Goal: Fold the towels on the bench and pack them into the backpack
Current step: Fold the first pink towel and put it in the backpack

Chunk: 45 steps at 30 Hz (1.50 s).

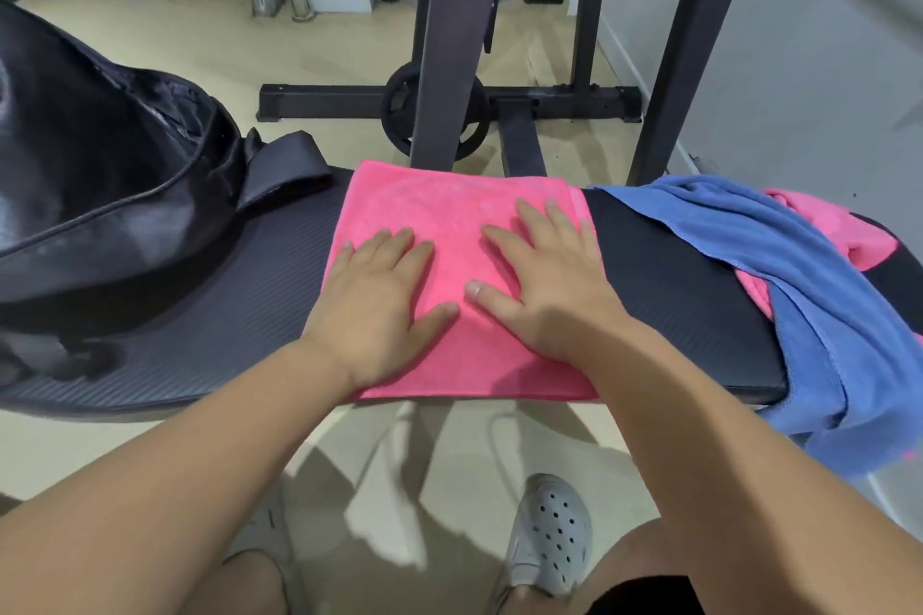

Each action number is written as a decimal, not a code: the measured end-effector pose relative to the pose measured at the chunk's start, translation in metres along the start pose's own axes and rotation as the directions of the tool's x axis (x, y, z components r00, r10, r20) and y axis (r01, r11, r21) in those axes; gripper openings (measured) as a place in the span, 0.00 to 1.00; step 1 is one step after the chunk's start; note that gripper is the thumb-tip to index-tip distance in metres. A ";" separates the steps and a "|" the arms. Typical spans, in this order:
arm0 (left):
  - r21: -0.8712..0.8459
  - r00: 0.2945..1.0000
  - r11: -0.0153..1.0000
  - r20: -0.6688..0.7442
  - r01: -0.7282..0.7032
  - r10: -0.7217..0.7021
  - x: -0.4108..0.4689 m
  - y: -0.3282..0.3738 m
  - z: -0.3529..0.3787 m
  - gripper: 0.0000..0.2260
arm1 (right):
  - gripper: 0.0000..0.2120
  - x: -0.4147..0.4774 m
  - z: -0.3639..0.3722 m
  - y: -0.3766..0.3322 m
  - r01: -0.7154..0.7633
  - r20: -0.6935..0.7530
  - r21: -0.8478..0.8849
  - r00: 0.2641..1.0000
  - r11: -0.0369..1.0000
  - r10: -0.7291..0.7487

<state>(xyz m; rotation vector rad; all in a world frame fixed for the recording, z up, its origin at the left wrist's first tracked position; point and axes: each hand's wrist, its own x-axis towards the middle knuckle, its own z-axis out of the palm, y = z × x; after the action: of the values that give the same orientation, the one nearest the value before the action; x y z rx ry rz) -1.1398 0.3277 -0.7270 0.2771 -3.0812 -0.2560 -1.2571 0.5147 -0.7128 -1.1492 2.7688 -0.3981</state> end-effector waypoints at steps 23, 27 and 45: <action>-0.128 0.986 0.980 -0.095 -0.151 0.140 -0.074 -0.028 0.002 0.19 | 0.15 -0.070 -0.017 0.017 0.129 0.045 0.046 0.990 0.991 -0.131; -0.188 0.990 0.979 -0.130 -0.079 0.055 -0.071 -0.028 -0.020 0.17 | 0.04 -0.068 -0.026 0.024 0.037 0.011 0.091 0.999 0.995 -0.038; -0.745 0.935 0.620 0.012 0.244 -0.354 0.000 -0.048 -0.050 0.16 | 0.03 -0.026 -0.049 0.053 -0.233 -0.040 0.698 0.931 0.677 0.362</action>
<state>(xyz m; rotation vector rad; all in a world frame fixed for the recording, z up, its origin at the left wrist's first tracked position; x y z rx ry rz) -1.1286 0.2729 -0.6862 0.7171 -2.4780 -1.3865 -1.2842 0.5784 -0.6809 -0.4740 2.4686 -1.3891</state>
